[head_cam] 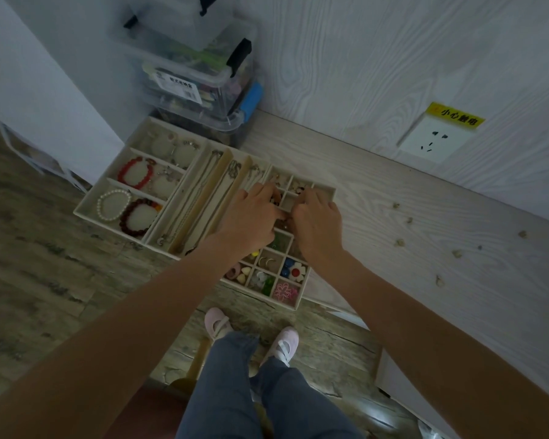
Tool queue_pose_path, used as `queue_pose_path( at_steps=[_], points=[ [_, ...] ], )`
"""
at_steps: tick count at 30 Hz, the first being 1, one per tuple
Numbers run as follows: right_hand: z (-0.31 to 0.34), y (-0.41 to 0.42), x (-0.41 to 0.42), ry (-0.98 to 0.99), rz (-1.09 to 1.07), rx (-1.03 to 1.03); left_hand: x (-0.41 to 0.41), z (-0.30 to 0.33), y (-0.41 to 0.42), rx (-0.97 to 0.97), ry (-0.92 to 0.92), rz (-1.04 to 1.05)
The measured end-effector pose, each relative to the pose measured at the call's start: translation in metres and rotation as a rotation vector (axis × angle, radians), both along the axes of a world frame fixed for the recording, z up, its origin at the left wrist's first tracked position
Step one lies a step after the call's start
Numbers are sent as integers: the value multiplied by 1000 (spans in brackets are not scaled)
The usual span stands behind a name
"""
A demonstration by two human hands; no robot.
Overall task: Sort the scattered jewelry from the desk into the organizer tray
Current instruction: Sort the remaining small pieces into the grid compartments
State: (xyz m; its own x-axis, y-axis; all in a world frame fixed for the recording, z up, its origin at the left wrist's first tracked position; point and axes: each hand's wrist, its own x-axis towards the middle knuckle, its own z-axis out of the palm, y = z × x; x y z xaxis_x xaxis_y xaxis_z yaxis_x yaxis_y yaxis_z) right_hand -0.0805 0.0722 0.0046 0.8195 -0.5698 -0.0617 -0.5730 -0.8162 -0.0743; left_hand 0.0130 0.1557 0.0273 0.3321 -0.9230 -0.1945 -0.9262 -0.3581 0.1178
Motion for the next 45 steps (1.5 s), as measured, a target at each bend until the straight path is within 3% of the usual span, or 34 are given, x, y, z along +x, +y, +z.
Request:
queue_pose_path(
  at_steps=[8, 13, 20, 29, 35, 45],
  points=[
    [5, -3, -6, -41, 3, 55, -1, 1, 0, -18, 50, 32],
    [22, -23, -39, -150, -141, 185, -12, 8, -8, -79, 104, 45],
    [18, -58, -108, -80, -331, 255, -52, 6, -53, -187, 283, -48],
    [-11, -95, -157, -107, -490, 414, -130, -29, -121, 20, 410, -175],
    [-14, -107, -149, -128, -508, 430, -148, -39, -136, -68, 358, -30],
    [-16, -112, -148, -128, -480, 506, -139, -41, -136, -127, 503, 34]
  ],
)
